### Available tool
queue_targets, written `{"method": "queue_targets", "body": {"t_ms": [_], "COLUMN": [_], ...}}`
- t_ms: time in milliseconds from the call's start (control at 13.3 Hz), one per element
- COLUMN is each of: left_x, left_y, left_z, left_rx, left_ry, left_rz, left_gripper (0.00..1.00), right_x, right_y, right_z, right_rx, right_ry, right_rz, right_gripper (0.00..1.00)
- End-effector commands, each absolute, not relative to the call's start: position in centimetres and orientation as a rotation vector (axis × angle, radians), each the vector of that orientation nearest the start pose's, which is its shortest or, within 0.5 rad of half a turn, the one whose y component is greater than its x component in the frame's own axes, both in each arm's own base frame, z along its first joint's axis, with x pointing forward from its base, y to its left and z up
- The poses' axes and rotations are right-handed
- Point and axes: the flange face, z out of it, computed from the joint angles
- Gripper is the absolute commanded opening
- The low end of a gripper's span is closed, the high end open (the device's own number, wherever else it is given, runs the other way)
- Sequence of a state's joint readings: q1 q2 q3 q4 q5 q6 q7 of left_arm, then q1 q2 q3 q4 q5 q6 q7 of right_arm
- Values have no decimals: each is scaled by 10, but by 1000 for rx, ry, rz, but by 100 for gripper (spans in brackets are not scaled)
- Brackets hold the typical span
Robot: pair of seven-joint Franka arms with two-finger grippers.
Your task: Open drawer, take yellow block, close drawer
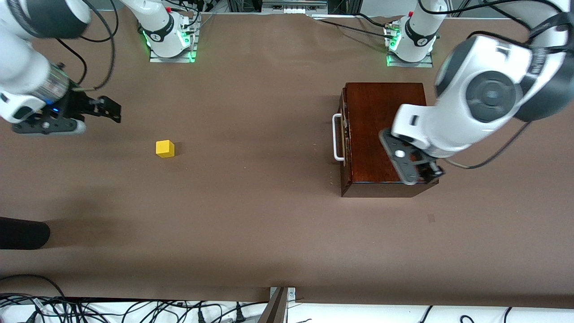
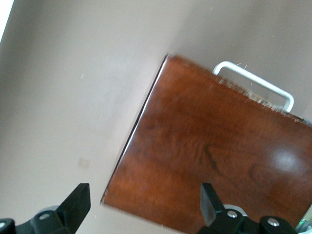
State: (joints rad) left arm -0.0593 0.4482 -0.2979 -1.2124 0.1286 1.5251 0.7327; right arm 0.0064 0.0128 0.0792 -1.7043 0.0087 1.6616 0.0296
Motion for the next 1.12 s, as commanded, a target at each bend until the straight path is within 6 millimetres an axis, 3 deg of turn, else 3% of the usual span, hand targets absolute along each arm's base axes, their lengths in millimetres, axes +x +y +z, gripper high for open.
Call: {"method": "queue_targets", "body": {"t_ms": [0,150,225,300,450,600,750,1050], "left_x": [613,590,581,566,549,539,536,536], "left_y": [-93,-52,-30,-20,-1,11,14,6], "left_z": [527,525,524,517,542,557,583,597], "left_rx": [-2954,-2997,-3059,-3123,-3064,-3046,-3054,-3130], "left_ry": [1368,1234,1027,782,539,330,241,119], "left_rz": [206,178,134,127,95,135,163,145], "left_gripper": [100,100,100,100,100,100,100,100], "right_x": [560,553,547,546,546,546,547,550], "right_y": [26,27,33,36,45,48,48,44], "right_z": [568,578,588,586,586,586,587,589], "right_rx": [-3068,-3076,-3082,-3085,-3122,-3133,-3130,-3135], "right_ry": [-100,-114,-134,-146,-186,-187,-182,-173], "right_rz": [143,158,131,140,132,135,137,125], "right_gripper": [100,100,100,100,100,100,100,100]}}
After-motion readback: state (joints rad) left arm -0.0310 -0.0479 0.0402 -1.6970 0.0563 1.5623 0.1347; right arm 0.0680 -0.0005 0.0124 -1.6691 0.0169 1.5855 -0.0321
